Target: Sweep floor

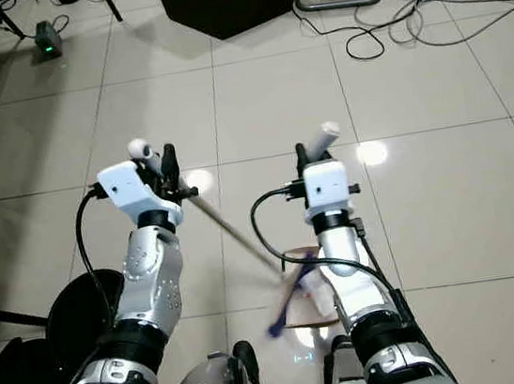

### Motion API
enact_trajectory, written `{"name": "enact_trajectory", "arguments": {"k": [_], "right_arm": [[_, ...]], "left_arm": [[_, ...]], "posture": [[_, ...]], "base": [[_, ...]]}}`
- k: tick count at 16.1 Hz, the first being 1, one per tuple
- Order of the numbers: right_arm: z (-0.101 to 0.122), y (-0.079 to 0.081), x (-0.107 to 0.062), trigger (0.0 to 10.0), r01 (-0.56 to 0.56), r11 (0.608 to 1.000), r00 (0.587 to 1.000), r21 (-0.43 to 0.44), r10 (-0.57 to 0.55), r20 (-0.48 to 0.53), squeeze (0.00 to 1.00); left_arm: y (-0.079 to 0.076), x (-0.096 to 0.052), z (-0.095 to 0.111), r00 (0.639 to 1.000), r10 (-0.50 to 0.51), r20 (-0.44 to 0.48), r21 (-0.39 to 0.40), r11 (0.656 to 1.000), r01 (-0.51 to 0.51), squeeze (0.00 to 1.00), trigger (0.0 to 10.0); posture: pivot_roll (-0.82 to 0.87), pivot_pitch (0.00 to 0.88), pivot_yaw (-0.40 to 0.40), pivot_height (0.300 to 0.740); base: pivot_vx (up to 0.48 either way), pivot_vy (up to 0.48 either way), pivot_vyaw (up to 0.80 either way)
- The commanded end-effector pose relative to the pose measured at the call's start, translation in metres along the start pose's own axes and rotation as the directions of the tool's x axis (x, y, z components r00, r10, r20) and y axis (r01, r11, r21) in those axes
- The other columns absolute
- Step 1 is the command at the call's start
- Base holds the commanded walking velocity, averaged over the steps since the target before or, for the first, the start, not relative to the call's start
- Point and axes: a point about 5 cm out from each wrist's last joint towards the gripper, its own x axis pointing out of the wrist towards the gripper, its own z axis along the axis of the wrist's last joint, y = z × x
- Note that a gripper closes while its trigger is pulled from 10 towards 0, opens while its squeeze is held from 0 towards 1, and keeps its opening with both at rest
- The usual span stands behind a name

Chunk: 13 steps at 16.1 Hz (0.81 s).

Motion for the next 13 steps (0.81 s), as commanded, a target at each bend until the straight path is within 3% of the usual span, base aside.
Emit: {"name": "enact_trajectory", "arguments": {"k": [1, 3, 5, 6, 13], "right_arm": [[-0.004, 0.002, -0.001, 10.0, 0.009, 0.999, 0.999, 0.048, -0.008, -0.031, 0.0], [0.001, -0.009, 0.0, 10.0, 0.053, 0.995, 0.999, 0.088, -0.052, -0.011, 0.0], [0.002, -0.015, -0.001, 10.0, 0.072, 0.992, 0.997, 0.108, -0.072, -0.006, 0.0], [0.005, -0.023, -0.005, 10.0, 0.096, 0.986, 0.995, 0.139, -0.098, 0.006, 0.0], [0.02, -0.047, -0.027, 10.0, 0.113, 0.975, 0.992, 0.193, -0.123, 0.038, 0.0]], "left_arm": [[-0.027, 0.002, 0.002, 0.998, -0.055, 0.018, -0.099, 0.993, 0.057, 0.0, 10.0], [-0.006, 0.009, 0.012, 0.996, -0.086, 0.039, 0.037, 0.996, 0.085, 0.0, 10.0], [0.004, 0.014, 0.017, 0.995, -0.086, 0.04, 0.092, 0.992, 0.082, 0.0, 10.0], [0.021, 0.021, 0.03, 0.995, -0.077, 0.062, 0.146, 0.987, 0.067, 0.0, 10.0], [0.07, 0.028, 0.052, 0.999, -0.05, -0.013, 0.235, 0.97, 0.052, 0.0, 10.0]], "posture": [[0.11, 0.231, 0.129, 0.74], [0.1, 0.203, 0.121, 0.74], [0.1, 0.187, 0.119, 0.74], [0.09, 0.17, 0.115, 0.74], [0.08, 0.091, 0.116, 0.74]], "base": [[0.0, 0.0, 0.0], [0.0, 0.0, 0.0], [0.0, 0.0, 0.0], [0.0, 0.0, 0.0], [0.0, 0.0, 0.0]]}}
